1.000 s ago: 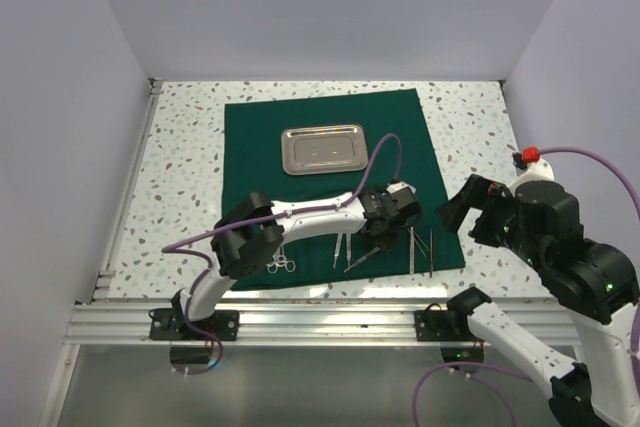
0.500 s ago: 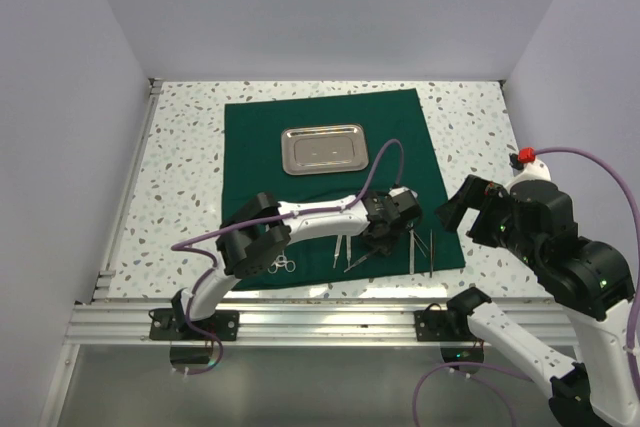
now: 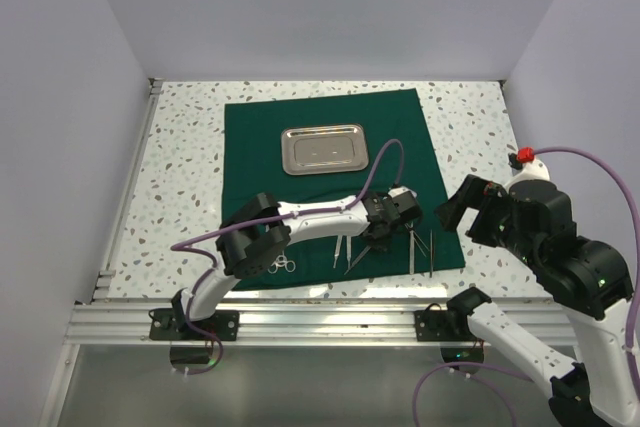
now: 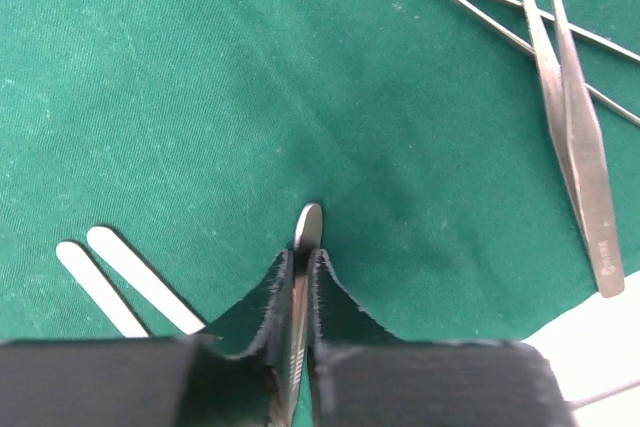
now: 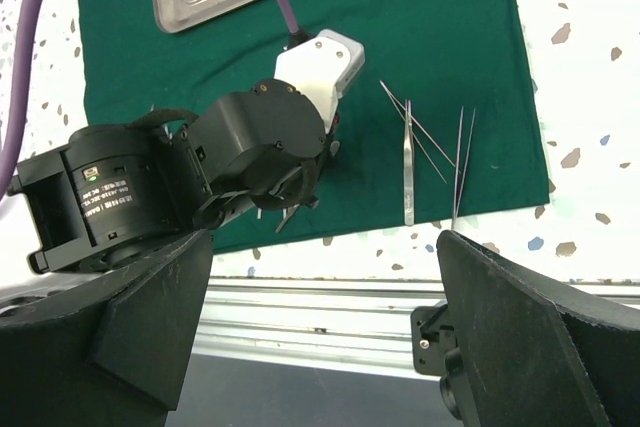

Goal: Open and lay out the surgical kit

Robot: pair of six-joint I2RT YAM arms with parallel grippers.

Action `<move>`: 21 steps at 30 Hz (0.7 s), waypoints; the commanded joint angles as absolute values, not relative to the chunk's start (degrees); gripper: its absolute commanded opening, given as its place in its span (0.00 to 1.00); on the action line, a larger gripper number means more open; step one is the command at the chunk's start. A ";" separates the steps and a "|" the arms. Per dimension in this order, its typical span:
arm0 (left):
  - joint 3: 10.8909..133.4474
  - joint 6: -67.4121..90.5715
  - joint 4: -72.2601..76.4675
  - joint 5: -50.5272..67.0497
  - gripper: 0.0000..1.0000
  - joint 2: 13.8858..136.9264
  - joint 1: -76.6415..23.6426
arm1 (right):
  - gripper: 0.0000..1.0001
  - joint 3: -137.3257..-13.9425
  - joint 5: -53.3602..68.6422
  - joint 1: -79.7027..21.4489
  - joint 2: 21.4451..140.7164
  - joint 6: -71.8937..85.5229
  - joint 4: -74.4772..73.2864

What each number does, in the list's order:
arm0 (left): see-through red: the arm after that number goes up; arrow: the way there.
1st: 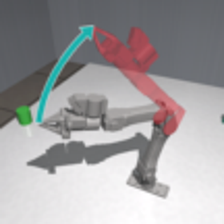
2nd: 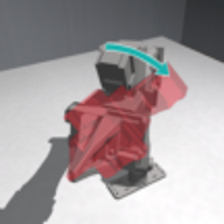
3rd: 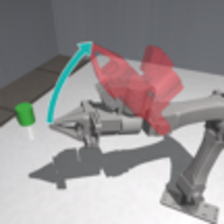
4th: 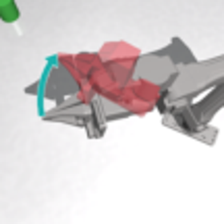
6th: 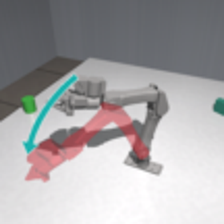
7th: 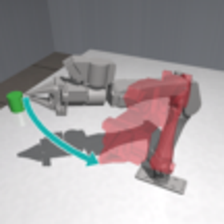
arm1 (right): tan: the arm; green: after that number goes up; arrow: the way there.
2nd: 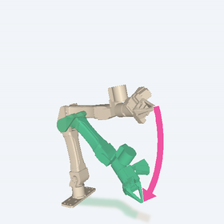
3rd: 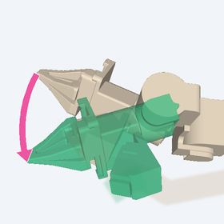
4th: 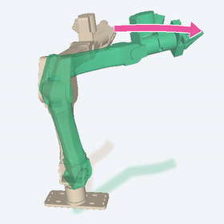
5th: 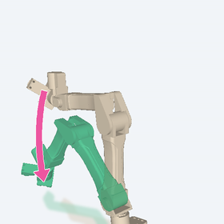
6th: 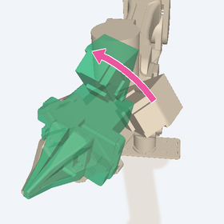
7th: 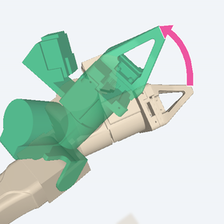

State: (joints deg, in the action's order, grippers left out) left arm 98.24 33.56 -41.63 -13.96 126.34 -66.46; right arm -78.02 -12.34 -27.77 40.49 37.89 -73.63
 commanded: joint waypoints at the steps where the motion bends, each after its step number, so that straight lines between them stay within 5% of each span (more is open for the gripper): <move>1: 95.71 34.63 -44.03 -13.71 0.03 127.53 -66.71 | 0.98 -77.70 -12.22 -28.13 41.66 37.18 -70.93; 21: 85.70 39.98 -45.18 -20.56 0.00 114.96 -59.68 | 0.98 -76.73 -10.46 -28.04 43.77 36.47 -67.94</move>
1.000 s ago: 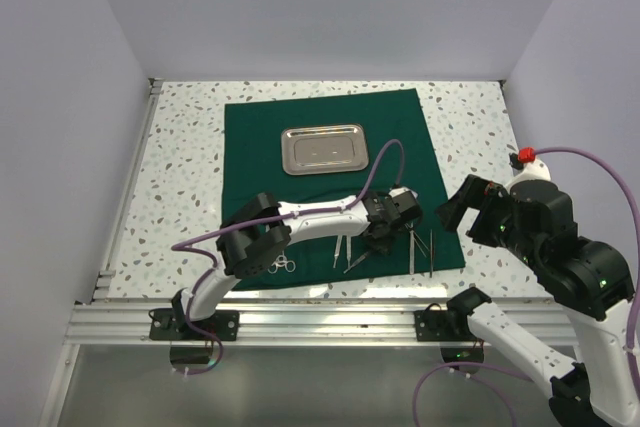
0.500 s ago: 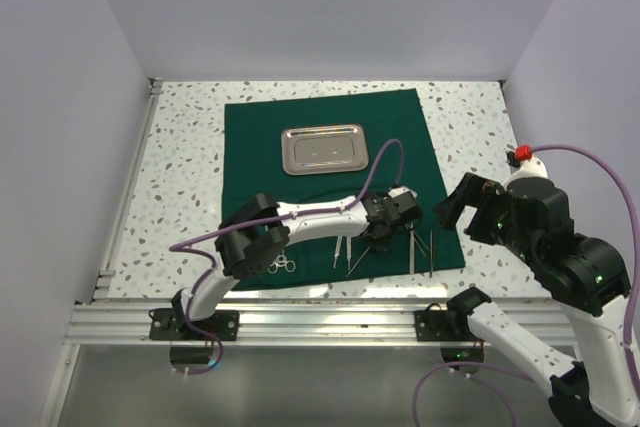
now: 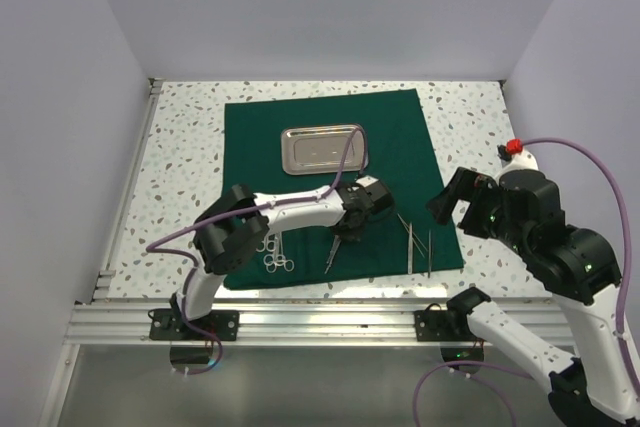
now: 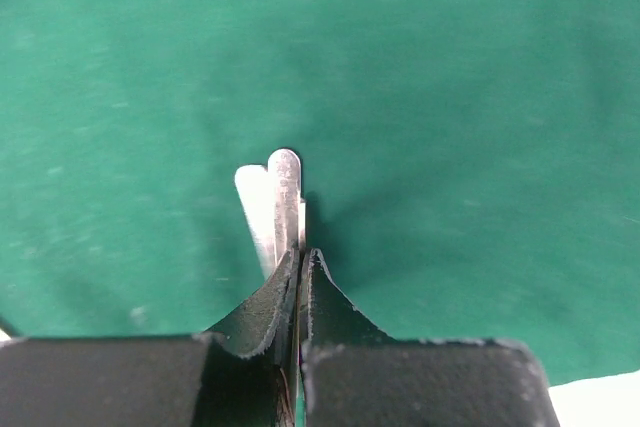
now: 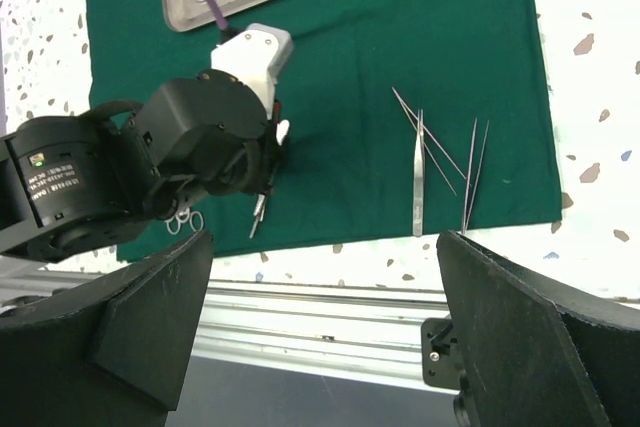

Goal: Open and lay out the surgical kit

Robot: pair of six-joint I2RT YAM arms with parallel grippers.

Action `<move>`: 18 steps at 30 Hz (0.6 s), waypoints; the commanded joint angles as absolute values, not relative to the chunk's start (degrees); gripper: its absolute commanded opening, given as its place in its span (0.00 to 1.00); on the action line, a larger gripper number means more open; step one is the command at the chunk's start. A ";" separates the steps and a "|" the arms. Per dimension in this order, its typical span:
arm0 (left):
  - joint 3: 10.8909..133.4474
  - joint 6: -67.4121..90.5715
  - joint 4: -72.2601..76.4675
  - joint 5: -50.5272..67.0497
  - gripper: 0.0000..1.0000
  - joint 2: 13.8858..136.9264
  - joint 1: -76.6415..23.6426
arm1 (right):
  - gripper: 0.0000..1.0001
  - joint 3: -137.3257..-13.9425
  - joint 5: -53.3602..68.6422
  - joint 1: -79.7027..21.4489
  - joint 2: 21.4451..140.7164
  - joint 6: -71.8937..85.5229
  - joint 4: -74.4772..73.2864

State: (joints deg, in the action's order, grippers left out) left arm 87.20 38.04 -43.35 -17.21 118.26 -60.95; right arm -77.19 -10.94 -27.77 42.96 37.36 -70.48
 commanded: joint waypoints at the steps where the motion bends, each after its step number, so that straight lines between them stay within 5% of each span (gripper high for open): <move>1: 85.52 40.08 -45.18 -20.74 0.01 114.87 -59.50 | 0.98 -76.64 -10.37 -28.04 43.77 36.47 -67.77; 2: 85.60 40.17 -45.26 -21.26 0.25 114.70 -59.41 | 0.98 -76.47 -10.20 -28.04 43.94 36.39 -67.42; 4: 85.96 40.17 -45.35 -21.71 0.57 114.70 -59.41 | 0.98 -76.47 -10.02 -28.04 44.30 36.21 -67.15; 5: 86.22 40.17 -45.61 -21.88 0.93 114.44 -59.41 | 0.98 -76.64 -9.93 -28.04 44.47 36.12 -66.71; 7: 86.92 40.08 -45.88 -22.24 1.00 113.65 -59.50 | 0.98 -76.90 -9.32 -28.12 44.65 35.69 -66.27; 18: 94.39 35.96 -54.75 -25.56 1.00 93.19 -58.98 | 0.98 -79.63 -9.40 -28.04 44.03 34.19 -66.96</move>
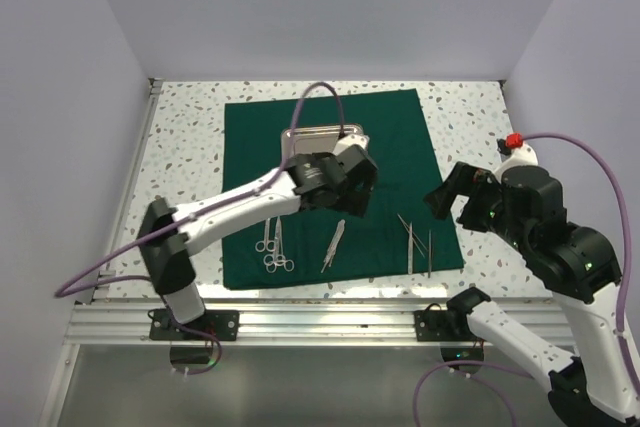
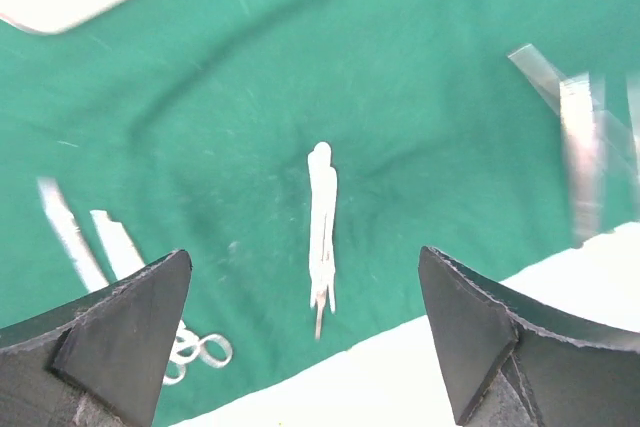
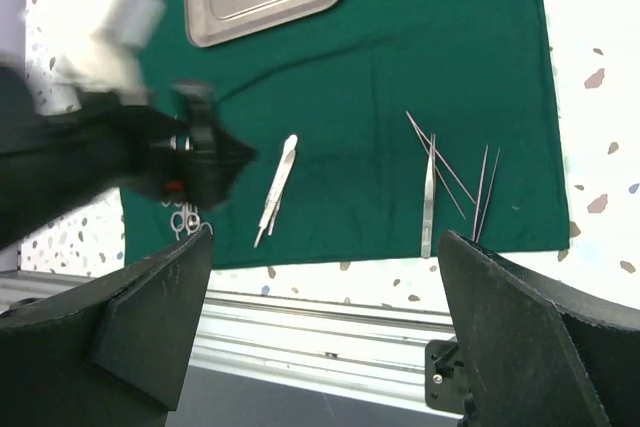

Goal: Open and lay out the surgical kit

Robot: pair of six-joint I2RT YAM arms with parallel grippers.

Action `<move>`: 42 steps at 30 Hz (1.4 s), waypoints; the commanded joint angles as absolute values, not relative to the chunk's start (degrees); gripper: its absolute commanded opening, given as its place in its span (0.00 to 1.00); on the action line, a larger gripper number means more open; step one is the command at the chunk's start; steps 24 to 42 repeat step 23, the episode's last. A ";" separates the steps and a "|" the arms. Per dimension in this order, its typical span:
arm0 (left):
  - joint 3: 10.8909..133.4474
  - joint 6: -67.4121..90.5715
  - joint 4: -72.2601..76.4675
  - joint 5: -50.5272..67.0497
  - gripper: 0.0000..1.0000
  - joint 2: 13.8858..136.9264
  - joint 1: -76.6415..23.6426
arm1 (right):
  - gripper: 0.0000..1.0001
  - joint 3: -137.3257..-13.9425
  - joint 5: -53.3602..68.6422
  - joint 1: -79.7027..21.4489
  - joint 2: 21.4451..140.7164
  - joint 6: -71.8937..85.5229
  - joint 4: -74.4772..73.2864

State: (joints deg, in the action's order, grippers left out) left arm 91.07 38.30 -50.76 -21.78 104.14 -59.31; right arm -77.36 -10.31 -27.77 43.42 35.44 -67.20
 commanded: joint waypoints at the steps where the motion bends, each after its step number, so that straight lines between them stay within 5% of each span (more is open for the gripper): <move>1: 94.05 35.43 -55.10 -26.36 1.00 90.81 -58.89 | 0.98 -79.80 -9.40 -28.04 44.56 33.93 -67.58; 11: 87.97 25.14 -50.97 -38.74 1.00 62.06 -52.39 | 0.98 -76.20 -11.52 -28.12 42.36 32.52 -64.70; 42: 89.74 23.38 -52.82 -40.34 1.00 63.10 -52.12 | 0.98 -78.75 -11.07 -28.12 43.77 30.59 -63.37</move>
